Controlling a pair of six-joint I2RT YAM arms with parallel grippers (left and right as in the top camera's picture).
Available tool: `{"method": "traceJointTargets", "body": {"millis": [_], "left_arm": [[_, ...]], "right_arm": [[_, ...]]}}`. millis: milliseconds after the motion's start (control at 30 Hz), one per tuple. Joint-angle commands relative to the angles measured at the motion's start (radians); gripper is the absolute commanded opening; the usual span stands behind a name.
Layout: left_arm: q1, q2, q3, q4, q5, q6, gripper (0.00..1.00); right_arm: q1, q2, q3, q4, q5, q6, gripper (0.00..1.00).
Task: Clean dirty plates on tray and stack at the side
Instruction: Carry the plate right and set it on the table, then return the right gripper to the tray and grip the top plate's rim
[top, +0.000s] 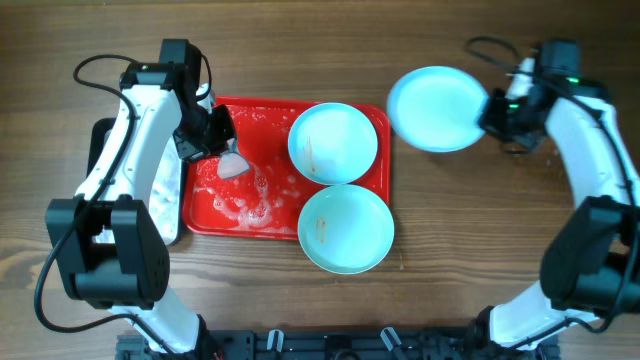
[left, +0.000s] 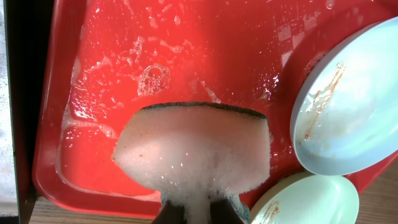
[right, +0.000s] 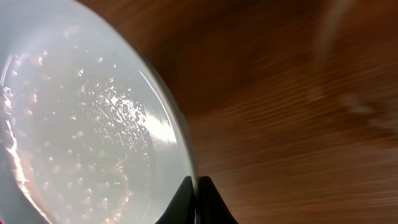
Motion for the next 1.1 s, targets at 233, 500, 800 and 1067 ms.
{"method": "traceJointTargets", "body": {"millis": [233, 500, 800, 1067], "left_arm": [[0.002, -0.017, 0.012, -0.001, -0.01, -0.01, 0.04], [0.002, -0.017, 0.012, -0.001, -0.01, -0.01, 0.04], [0.002, -0.017, 0.012, -0.001, -0.01, -0.01, 0.04], [0.002, -0.017, 0.012, 0.008, -0.01, -0.01, 0.04]], "right_arm": [[-0.381, -0.021, -0.251, 0.281, 0.039, 0.085, 0.04], [-0.385, -0.021, -0.26, 0.305, 0.117, 0.105, 0.27], [-0.351, -0.153, -0.144, 0.129, -0.041, -0.019, 0.43], [0.134, -0.278, -0.114, 0.11, -0.051, -0.021, 0.42]]}}
